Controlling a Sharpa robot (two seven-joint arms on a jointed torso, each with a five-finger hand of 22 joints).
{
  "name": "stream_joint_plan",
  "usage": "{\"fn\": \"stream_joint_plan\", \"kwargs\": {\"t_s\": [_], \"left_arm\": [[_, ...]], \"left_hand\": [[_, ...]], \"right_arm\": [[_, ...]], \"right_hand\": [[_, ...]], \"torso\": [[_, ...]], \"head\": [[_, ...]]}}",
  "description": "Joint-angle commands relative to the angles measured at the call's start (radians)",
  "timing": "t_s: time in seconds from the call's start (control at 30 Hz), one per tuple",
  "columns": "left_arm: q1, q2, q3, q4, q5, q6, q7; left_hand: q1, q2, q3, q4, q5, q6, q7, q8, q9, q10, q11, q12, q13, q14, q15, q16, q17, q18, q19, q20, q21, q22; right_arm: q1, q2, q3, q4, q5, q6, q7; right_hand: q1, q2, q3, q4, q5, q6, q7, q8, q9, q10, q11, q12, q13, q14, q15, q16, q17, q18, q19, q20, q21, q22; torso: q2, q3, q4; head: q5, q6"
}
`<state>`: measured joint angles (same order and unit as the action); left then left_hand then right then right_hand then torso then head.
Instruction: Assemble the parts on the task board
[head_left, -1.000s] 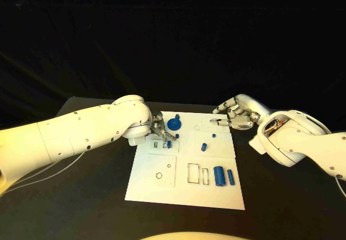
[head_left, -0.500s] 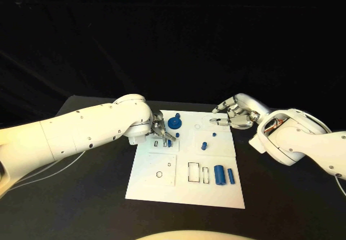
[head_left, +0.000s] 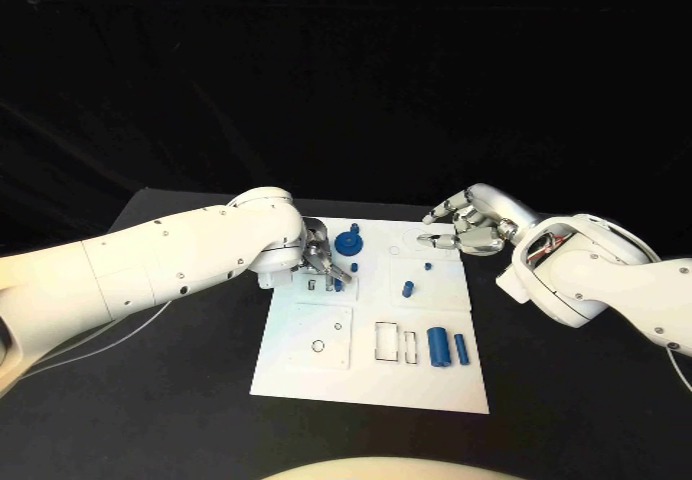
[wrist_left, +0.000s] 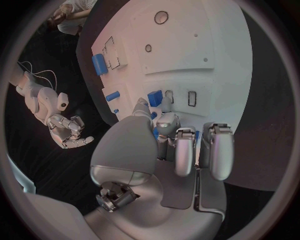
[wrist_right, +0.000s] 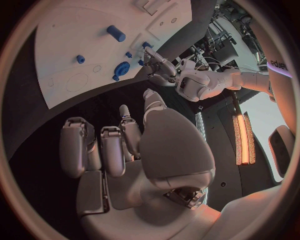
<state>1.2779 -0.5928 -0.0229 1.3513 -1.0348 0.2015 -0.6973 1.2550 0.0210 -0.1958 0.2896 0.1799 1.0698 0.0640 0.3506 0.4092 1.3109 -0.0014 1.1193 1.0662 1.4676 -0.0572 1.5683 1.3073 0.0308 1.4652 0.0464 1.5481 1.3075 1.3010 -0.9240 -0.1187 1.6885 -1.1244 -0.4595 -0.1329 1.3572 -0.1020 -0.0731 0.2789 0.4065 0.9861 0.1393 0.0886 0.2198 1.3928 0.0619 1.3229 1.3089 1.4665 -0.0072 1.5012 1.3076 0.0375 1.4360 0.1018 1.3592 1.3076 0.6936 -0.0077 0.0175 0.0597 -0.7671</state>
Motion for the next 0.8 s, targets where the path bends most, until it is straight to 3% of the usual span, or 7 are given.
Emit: {"fn": "stream_joint_plan", "kwargs": {"t_s": [0.03, 0.23, 0.6, 0.8], "left_arm": [[0.0, 0.003, 0.0, 0.001, -0.003, 0.023, -0.02], [0.0, 0.004, 0.0, 0.0, -0.003, 0.024, -0.019], [0.0, 0.004, 0.0, -0.004, 0.003, 0.019, -0.013], [0.0, 0.004, 0.0, -0.004, 0.015, 0.025, -0.008]], "left_hand": [[0.011, 0.001, 0.006, -0.002, -0.002, -0.006, 0.001, 0.007, 0.002, 0.002, -0.004, 0.003, 0.001, 0.103, -0.005, 0.002, 0.263, -0.02, 0.075, -0.005, 0.003, 0.213], [0.025, 0.01, 0.012, -0.002, -0.002, -0.01, 0.001, 0.014, 0.015, 0.003, -0.005, 0.006, 0.005, 0.103, -0.005, 0.002, 0.263, -0.02, 0.075, -0.005, 0.003, 0.214], [0.114, 0.062, 0.078, -0.014, 0.002, -0.034, -0.005, 0.025, 0.052, -0.002, -0.01, 0.001, 0.006, 0.103, -0.01, 0.002, 0.263, -0.02, 0.076, -0.007, 0.004, 0.216], [0.178, 0.061, 0.129, -0.03, 0.007, -0.049, -0.006, 0.022, 0.063, -0.009, -0.012, -0.01, 0.0, 0.103, -0.012, 0.002, 0.263, -0.02, 0.076, -0.009, 0.004, 0.216]], "right_arm": [[-0.001, 0.001, 0.0, -0.001, -0.013, 0.014, 0.0], [-0.001, 0.002, 0.0, -0.001, -0.013, 0.015, 0.0], [-0.001, 0.002, 0.0, -0.001, -0.013, 0.018, -0.001], [-0.001, 0.003, 0.0, -0.002, -0.013, 0.02, -0.002]], "right_hand": [[-0.011, 0.003, -0.007, -0.001, 0.006, 0.006, -0.001, 0.007, 0.002, -0.003, -0.006, 0.0, 0.021, 0.068, -0.007, -0.003, 0.115, 0.018, -0.003, -0.007, -0.004, 0.122], [-0.011, 0.003, -0.007, -0.001, 0.006, 0.006, -0.001, 0.007, 0.002, -0.003, -0.006, 0.0, 0.021, 0.068, -0.007, -0.003, 0.115, 0.018, -0.003, -0.007, -0.004, 0.122], [-0.011, 0.005, -0.008, 0.0, 0.008, 0.006, -0.001, 0.007, 0.002, -0.003, -0.006, 0.0, 0.022, 0.068, -0.008, -0.004, 0.115, 0.018, -0.003, -0.007, -0.004, 0.122], [-0.011, 0.006, -0.008, 0.0, 0.01, 0.006, -0.001, 0.007, 0.002, -0.002, -0.006, 0.001, 0.023, 0.068, -0.008, -0.004, 0.114, 0.018, -0.003, -0.007, -0.004, 0.122]], "torso": [[-0.001, 0.0005, 0.0004], [0.0, 0.0006, 0.0004], [0.0, 0.0003, 0.0007], [0.0, 0.0004, 0.0011]], "head": [[0.0, -0.002], [-0.001, -0.002], [-0.003, -0.006], [-0.003, -0.007]]}}
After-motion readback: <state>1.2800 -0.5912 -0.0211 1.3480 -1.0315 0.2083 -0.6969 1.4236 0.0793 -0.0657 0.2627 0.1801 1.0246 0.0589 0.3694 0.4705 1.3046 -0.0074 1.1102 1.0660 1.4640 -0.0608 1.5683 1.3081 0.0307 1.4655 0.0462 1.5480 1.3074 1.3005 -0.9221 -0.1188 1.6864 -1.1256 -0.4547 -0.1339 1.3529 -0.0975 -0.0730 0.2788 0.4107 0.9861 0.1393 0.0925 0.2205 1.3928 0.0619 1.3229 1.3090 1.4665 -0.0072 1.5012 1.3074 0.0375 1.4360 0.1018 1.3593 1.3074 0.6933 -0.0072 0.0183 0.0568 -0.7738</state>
